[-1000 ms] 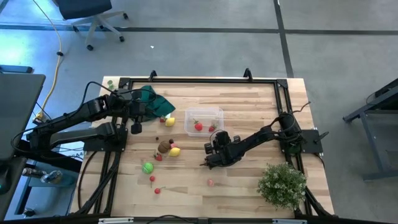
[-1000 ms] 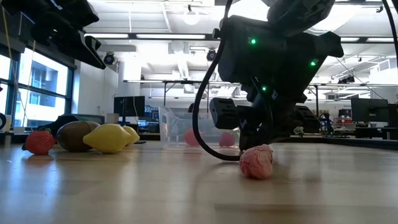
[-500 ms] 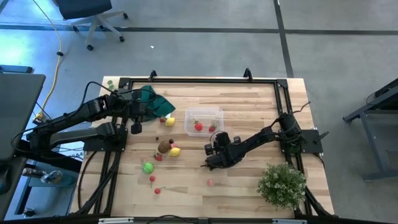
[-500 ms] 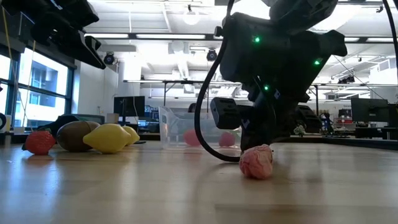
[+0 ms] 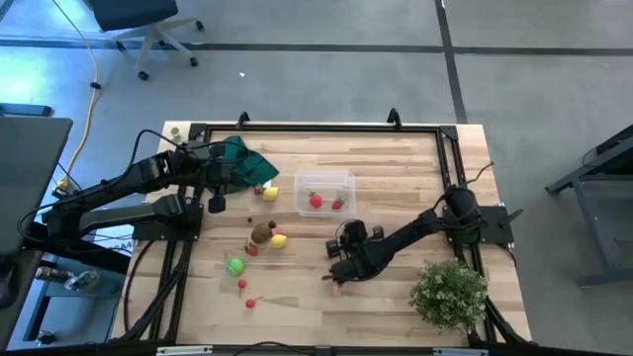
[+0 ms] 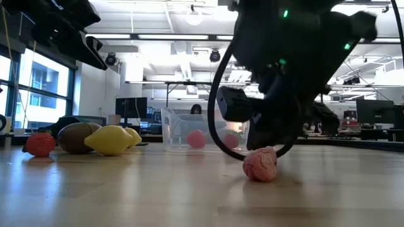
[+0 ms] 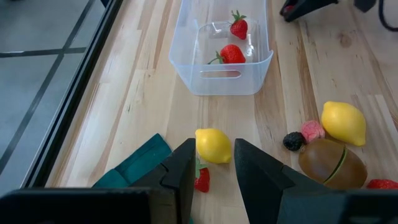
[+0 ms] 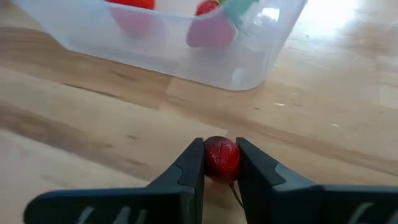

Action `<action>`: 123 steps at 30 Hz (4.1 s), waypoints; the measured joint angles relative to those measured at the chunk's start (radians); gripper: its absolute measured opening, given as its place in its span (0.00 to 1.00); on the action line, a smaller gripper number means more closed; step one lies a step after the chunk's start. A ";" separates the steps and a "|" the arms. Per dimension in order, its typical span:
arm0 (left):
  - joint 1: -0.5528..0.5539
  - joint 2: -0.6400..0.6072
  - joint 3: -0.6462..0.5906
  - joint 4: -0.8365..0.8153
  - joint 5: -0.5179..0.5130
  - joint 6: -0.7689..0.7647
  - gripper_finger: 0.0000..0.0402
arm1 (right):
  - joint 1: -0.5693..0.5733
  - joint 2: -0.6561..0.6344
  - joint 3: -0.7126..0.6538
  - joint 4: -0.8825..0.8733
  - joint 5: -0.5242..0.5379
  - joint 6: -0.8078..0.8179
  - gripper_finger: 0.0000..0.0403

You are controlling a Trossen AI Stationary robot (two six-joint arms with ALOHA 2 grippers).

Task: Pick and placing Produce into tupperware
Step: Put the top red cherry into the transparent bin, then put the bottom pink apricot into the transparent bin

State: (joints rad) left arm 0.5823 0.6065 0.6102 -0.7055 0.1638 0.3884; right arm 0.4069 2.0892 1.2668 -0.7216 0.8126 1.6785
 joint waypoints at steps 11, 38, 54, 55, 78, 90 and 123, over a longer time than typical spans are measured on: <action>0.000 0.000 0.000 0.000 0.000 0.000 0.25 | 0.007 0.000 0.238 -0.257 0.078 -0.020 0.13; 0.000 0.000 0.000 0.000 0.000 0.000 0.25 | -0.443 -0.002 0.891 -0.518 -0.418 -0.559 0.13; 0.000 0.000 0.000 0.000 0.000 0.000 0.25 | -0.531 0.000 0.480 -0.222 -0.629 -0.550 0.13; 0.000 0.000 0.000 0.000 0.000 0.000 0.25 | -0.533 0.000 0.456 -0.194 -0.648 -0.540 0.13; 0.000 0.000 0.000 0.000 0.000 0.000 0.25 | -0.571 0.000 0.370 -0.136 -0.658 -0.545 0.16; 0.000 0.000 0.000 0.000 0.000 0.000 0.25 | -0.571 0.000 0.370 -0.142 -0.647 -0.561 0.25; 0.000 0.000 0.000 0.000 0.000 0.000 0.25 | -0.191 -0.410 0.369 -0.087 -0.204 -0.859 0.25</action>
State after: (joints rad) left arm 0.5823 0.6067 0.6105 -0.7057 0.1636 0.3882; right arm 0.2157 1.6789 1.6356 -0.8090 0.6089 0.8192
